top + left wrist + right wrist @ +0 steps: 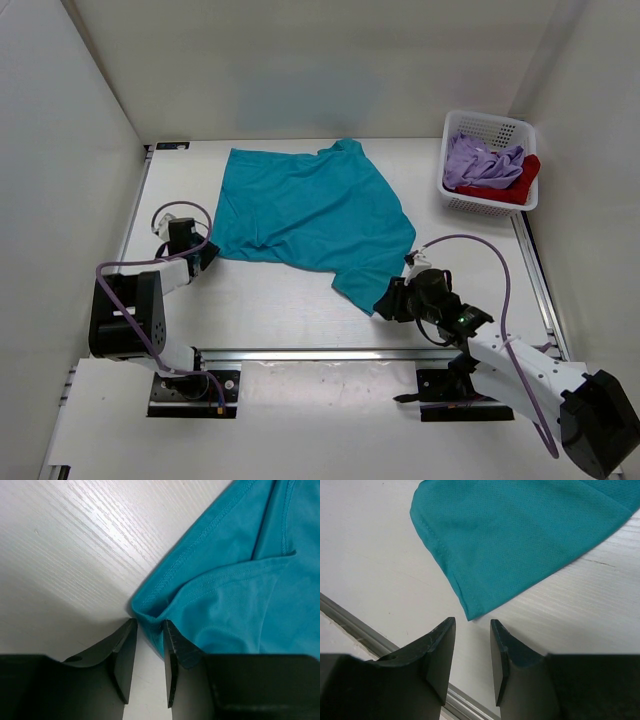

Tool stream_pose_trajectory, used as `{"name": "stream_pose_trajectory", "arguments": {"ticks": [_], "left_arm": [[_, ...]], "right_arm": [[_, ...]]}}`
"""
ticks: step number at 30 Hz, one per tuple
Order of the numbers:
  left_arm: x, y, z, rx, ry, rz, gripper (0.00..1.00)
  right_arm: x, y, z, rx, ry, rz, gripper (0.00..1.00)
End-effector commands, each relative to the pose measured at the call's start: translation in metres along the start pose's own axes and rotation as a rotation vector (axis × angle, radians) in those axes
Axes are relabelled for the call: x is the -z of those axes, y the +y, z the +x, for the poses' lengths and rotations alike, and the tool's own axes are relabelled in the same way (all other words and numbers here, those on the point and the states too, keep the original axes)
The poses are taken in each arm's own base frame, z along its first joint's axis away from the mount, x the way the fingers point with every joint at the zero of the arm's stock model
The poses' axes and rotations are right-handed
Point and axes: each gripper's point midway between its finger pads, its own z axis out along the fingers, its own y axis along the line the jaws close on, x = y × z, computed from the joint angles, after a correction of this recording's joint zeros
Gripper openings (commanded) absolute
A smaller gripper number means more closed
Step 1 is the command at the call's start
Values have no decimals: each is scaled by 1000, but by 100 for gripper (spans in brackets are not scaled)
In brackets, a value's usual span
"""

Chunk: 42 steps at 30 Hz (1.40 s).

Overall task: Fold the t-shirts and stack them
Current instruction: Flatten out the tshirt

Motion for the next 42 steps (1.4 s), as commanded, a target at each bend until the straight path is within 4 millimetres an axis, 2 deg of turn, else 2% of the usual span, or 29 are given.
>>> {"name": "stream_pose_trajectory", "arguments": {"ticks": [1,3,8,13,16,17,18,22,24,28,31,32,34,35,42], "left_arm": [[4,-3,-5,-2,-15,-1,38],[3,-6,-5,-7,-20,5,30],[0,-7,-6,7,-21,7,19],[4,-17,-7,-16,-23,37,0],[16,-27,-10,-39,-49,69,0],[17,-26,-10,-52,-52,64,0],[24,-36,-4,-83,-53,94,0],[42,-42,-1,-116,-72,132,0],[51,-52,2,-128,-74,171,0],[67,-61,4,-148,-94,220,0],[75,-66,9,-163,-87,256,0],[77,-66,8,-156,-92,264,0],[79,-68,14,-157,-78,283,0],[81,-70,15,-159,-77,294,0],[91,-80,36,-176,-31,369,0]], "right_arm": [[1,9,-14,5,-57,-30,32],[1,9,-14,-1,-58,-31,33],[1,1,-5,-15,-41,3,32],[-2,-10,4,-63,-18,64,37],[-4,-5,3,-97,-20,57,40],[-6,-5,6,-107,-7,70,40],[-7,-5,11,-119,12,83,40],[-10,-8,22,-168,52,115,37],[-12,-8,30,-199,64,116,36],[-15,-14,32,-229,72,154,37],[-18,-24,29,-196,73,234,34],[-19,-21,24,-186,69,241,33],[-18,-28,30,-147,103,299,33],[-20,-25,23,-149,98,311,32],[-11,-36,22,-90,112,435,33]]}}
